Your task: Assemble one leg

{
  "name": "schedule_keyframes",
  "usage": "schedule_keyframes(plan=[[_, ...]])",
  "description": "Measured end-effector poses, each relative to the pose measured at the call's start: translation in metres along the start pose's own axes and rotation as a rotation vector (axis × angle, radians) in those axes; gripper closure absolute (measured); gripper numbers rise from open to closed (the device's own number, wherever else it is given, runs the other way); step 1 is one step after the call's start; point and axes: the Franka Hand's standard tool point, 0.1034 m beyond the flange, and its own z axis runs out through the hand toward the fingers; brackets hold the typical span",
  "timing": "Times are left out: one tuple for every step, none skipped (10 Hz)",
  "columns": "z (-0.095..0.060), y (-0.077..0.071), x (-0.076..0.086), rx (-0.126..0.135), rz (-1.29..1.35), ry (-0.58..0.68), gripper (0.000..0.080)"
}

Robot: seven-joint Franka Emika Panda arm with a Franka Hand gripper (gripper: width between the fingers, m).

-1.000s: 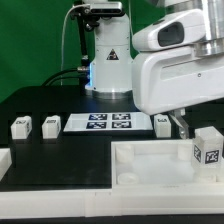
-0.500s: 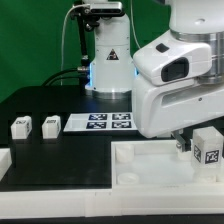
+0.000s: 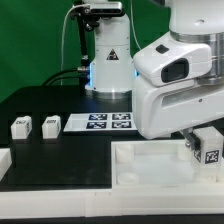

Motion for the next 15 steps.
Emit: schedule_keyframes(plan=[[0.000,0.001,0.000,0.000,0.015,0.000,0.0498],[0.000,0.001,0.000,0.000,0.051,0.000,0.0498],[0.000,0.003,0.002,0.001,0.058,0.022,0.0498],[0.000,0.005,0.003,0.007,0.131,0.071,0.0498],[0.001,0.006,-0.003,0.007,0.297,0.104,0.0498],[0.001,0.007,-0.004,0.022,0.439,0.124,0.0500],[0.001,0.008,-0.004,0.032,0.643,0.137,0.0500],[0.000,0.007,-0.003,0.049,0.809,0.143,0.0499],[0.000,0.009,-0.003,0.071,0.993,0.143,0.0499],[0.001,0.011,-0.003,0.096,1.114,0.139,0.0499],[0.001,0.011,-0.004,0.104,1.212,0.133,0.0499],[0.001,0.012,-0.004,0.110,1.300,0.129,0.0499],[0.001,0.011,-0.004,0.125,1.405,0.127,0.0499],[0.002,0.010,-0.007,0.169,1.649,0.133,0.0499],[0.006,0.002,-0.010,0.189,1.767,0.125,0.0499]])
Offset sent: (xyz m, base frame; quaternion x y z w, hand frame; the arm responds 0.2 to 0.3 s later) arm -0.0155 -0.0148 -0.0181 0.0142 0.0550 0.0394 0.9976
